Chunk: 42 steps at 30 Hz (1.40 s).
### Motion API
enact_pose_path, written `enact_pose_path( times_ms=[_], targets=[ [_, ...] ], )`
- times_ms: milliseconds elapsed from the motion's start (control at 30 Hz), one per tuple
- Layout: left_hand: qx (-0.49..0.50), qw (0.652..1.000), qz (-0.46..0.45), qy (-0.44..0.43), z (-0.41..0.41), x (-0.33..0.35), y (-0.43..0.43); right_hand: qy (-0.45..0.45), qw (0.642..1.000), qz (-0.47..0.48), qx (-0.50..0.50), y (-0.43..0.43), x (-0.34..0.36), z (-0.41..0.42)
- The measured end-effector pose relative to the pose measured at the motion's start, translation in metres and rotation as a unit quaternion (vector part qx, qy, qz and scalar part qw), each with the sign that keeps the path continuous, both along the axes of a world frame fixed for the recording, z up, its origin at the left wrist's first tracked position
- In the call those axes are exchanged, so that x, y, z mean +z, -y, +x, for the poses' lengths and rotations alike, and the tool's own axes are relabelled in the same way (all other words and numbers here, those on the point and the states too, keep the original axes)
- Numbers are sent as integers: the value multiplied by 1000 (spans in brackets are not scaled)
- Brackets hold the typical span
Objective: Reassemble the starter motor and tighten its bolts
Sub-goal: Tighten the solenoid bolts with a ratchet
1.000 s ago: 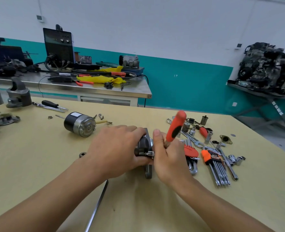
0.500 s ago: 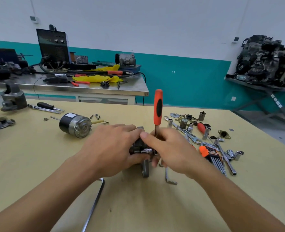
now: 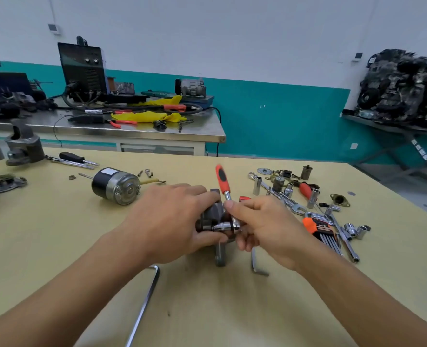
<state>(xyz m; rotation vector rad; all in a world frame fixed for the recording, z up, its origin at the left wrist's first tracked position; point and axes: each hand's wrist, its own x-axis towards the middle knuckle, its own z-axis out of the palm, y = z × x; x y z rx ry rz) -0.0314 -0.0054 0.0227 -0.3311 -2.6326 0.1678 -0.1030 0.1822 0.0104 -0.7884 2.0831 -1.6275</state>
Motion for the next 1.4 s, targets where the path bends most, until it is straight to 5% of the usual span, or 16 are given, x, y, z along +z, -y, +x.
enact_pose_path(
  times_ms=[133,200,300,367,533,700,867,1033,1200,1300,1400],
  targets=[
    [-12,1000,-5,7,-2,3,2,-270,959,-40,79,-18,-1,-2],
    [-15,1000,-8,2,-2,2,1,-315,941,-50,113,-24,-2,-2],
    [-9,1000,-4,-5,-2,1,1,-74,994,-63,52,-10,-3,0],
    [-7,1000,-8,-6,-1,1,0,19,997,-60,42,-5,-5,0],
    [-19,1000,-11,1,-2,3,1,-257,955,-61,133,-23,-4,-2],
    [-14,1000,-7,-2,-1,2,1,-45,997,-45,31,-4,-3,0],
    [-21,1000,-8,14,0,4,1,-262,959,-44,97,-22,-6,1],
    [-17,1000,-7,4,-1,3,0,-13,998,-58,19,-1,-3,5],
    [-25,1000,-6,8,0,3,2,-229,965,-51,114,-20,-6,1],
    [-19,1000,-13,7,-1,2,1,-93,989,-98,68,-13,-4,5],
    [-15,1000,-6,6,0,3,0,-9,999,-36,9,-3,-6,6]
  ],
)
